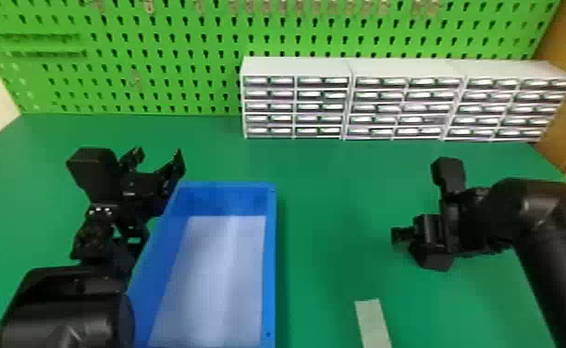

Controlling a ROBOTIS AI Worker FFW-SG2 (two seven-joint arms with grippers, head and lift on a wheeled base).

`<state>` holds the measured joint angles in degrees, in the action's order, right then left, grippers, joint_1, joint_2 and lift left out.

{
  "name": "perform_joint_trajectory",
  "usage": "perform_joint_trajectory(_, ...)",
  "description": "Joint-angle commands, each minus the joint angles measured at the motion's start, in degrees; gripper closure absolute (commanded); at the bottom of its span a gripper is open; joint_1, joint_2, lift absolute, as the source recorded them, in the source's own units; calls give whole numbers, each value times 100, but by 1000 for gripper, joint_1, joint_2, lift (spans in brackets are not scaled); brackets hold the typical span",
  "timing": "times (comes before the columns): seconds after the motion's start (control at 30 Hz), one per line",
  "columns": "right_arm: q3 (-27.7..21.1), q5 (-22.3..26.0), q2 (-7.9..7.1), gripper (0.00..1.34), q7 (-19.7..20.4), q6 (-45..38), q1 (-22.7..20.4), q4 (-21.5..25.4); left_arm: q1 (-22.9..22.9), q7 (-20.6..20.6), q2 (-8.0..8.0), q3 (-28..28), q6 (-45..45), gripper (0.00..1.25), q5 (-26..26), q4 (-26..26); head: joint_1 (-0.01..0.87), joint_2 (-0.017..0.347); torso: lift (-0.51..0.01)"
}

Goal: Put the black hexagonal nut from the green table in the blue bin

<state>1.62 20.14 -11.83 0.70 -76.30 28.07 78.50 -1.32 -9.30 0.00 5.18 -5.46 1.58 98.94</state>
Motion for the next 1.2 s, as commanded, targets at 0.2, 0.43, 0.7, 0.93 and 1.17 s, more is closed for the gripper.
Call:
perform_joint_trajectory(0.2, -65, -80, 32, 1024, 0, -113, -29, -19, 0, 25, -15, 35, 53, 512, 9, 3, 686, 51, -97)
perform_joint_trajectory(0.43, -83, -159, 50, 1116, 0, -104, -73, 60, 35, 43, -15, 44, 80, 512, 26, 3, 686, 51, -97)
perform_joint_trajectory(0.7, -241, -247, 102, 1119, 0, -60, -179, 254, 44, 60, -15, 35, 89, 512, 26, 3, 686, 51, -97)
perform_joint_trajectory(0.93, -329, -282, 94, 1119, 0, -60, -179, 438, 53, 69, -15, 35, 89, 512, 35, 3, 686, 51, -97)
perform_joint_trajectory(1.17, -434, -282, 94, 1119, 9, -34, -196, 711, 53, 69, -15, 27, 89, 512, 35, 3, 686, 51, -97)
